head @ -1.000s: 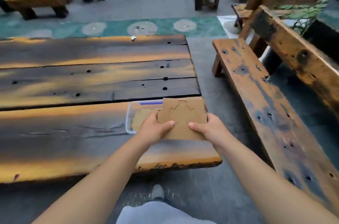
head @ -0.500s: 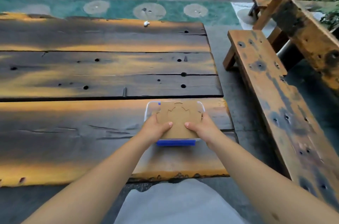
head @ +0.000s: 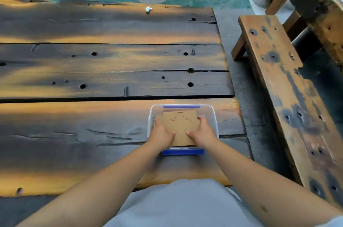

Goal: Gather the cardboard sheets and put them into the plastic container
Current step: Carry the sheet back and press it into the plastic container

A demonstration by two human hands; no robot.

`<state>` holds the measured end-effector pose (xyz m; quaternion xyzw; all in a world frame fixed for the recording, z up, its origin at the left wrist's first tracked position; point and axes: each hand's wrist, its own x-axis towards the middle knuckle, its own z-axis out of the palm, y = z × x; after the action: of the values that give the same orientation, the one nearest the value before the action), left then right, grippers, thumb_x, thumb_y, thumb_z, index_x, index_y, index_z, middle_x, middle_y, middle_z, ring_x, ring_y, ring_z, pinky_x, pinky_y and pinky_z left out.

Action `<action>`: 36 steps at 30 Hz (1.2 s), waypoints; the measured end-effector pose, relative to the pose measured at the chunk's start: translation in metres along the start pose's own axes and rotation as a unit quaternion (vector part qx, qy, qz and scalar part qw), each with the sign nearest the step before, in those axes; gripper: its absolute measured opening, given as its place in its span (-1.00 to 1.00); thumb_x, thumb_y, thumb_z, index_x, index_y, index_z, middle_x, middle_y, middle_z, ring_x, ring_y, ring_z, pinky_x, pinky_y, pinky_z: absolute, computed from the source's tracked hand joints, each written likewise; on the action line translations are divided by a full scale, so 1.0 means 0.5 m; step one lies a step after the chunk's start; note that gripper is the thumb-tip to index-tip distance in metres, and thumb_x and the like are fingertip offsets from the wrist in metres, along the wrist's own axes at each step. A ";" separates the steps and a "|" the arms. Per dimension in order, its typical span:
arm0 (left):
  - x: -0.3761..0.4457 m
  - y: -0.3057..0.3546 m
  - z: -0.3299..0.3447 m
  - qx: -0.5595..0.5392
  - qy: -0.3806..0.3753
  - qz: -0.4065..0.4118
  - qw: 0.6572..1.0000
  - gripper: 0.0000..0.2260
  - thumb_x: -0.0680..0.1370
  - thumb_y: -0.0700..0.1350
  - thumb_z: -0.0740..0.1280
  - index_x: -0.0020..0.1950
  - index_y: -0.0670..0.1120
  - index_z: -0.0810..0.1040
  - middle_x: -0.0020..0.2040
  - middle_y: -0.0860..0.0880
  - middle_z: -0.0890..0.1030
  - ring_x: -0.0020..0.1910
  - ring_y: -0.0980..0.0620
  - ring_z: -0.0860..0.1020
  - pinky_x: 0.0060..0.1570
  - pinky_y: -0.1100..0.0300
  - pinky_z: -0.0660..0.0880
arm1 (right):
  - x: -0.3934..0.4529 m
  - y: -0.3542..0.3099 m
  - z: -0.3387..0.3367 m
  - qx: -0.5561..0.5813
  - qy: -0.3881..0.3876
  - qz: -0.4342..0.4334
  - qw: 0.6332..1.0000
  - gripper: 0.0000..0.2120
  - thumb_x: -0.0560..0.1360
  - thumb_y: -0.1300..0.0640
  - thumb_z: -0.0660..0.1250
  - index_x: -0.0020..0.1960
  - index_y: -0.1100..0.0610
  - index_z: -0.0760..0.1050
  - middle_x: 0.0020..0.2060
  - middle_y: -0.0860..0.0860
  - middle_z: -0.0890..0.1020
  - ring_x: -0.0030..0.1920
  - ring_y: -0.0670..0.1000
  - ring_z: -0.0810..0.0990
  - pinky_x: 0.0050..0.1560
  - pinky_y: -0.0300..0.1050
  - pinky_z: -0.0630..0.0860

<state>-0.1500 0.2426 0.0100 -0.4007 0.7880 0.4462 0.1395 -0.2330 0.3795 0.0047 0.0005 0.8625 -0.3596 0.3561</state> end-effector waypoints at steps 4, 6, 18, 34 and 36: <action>0.017 -0.008 0.006 0.053 -0.008 -0.004 0.999 -0.46 0.51 -0.06 0.41 0.37 -0.17 0.25 0.29 -0.16 0.51 0.23 -0.17 0.52 0.19 0.04 0.46 | 0.015 0.017 0.016 -0.044 0.000 0.015 0.999 -0.43 0.45 0.04 0.48 0.35 0.05 0.29 0.21 0.07 0.59 0.19 0.14 0.55 0.15 0.01 0.48; 0.024 -0.009 0.010 0.075 -0.006 -0.009 0.997 -0.50 0.50 -0.04 0.41 0.32 -0.19 0.29 0.27 -0.19 0.50 0.22 -0.18 0.52 0.20 0.01 0.46 | 0.023 0.021 0.021 -0.053 0.004 0.014 0.998 -0.43 0.44 0.04 0.49 0.33 0.06 0.29 0.21 0.07 0.59 0.19 0.13 0.56 0.15 0.02 0.49; 0.054 0.002 0.007 -0.049 -0.057 -0.063 0.995 -0.32 0.46 -0.17 0.48 0.43 -0.13 0.15 0.34 -0.14 0.45 0.27 -0.13 0.48 0.29 -0.02 0.43 | 0.079 0.039 -0.008 -0.004 -0.086 0.072 0.994 -0.03 0.31 0.00 0.61 0.52 0.04 0.08 0.33 0.05 0.46 0.20 0.11 0.53 0.22 0.06 0.53; 0.088 -0.016 0.022 0.068 -0.055 -0.031 0.996 -0.25 0.31 0.15 0.53 0.36 -0.09 0.30 0.35 -0.10 0.36 0.35 -0.11 0.36 0.35 -0.04 0.36 | 0.102 0.056 -0.024 0.084 -0.136 0.096 0.982 -0.15 0.32 0.12 0.59 0.43 -0.09 0.17 0.23 0.02 0.53 0.16 0.12 0.57 0.17 0.16 0.58; 0.095 -0.018 0.018 0.073 -0.060 -0.031 0.995 -0.24 0.29 0.18 0.53 0.35 -0.07 0.31 0.31 -0.07 0.40 0.32 -0.09 0.38 0.32 -0.02 0.38 | 0.103 0.058 -0.024 0.106 -0.138 0.102 0.979 -0.15 0.32 0.15 0.59 0.44 -0.07 0.17 0.24 0.04 0.53 0.16 0.14 0.56 0.18 0.17 0.57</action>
<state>-0.1751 0.2236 -0.0277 -0.3857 0.7960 0.4062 0.2295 -0.2717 0.3952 -0.0389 0.0763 0.7573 -0.4075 0.5046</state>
